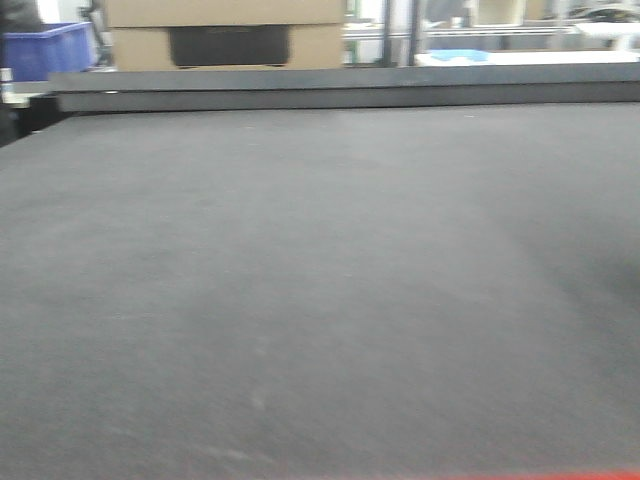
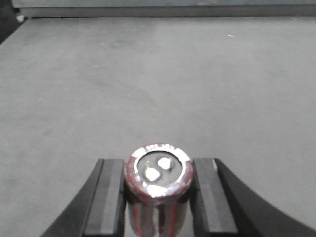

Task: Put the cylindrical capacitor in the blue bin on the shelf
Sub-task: 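Hold both cylinders and drive the base away from the table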

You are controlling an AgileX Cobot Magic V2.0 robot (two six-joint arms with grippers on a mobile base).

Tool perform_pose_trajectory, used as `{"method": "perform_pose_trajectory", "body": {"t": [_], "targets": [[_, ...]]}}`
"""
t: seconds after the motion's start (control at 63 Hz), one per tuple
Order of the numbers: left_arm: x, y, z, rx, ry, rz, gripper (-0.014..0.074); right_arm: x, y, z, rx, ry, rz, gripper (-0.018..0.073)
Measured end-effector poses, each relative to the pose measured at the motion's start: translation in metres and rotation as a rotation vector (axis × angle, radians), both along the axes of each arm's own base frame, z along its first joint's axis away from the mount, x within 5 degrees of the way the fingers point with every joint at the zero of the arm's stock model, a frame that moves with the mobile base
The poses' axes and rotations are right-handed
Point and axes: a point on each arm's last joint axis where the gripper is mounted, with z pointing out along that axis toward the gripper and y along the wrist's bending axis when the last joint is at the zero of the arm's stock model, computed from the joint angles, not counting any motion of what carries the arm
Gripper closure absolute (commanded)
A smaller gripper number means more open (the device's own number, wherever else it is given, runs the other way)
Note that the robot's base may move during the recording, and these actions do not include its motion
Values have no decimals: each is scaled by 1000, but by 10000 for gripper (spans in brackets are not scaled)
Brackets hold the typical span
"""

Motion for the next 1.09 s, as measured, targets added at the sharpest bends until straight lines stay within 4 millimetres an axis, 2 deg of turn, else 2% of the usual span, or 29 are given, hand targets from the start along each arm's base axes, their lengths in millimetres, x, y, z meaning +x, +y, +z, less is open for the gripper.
{"method": "perform_pose_trajectory", "body": {"t": [1.095], "targets": [[-1,0,1,1,-3,1,708,4,0,-1,1,1,-3,713]]}}
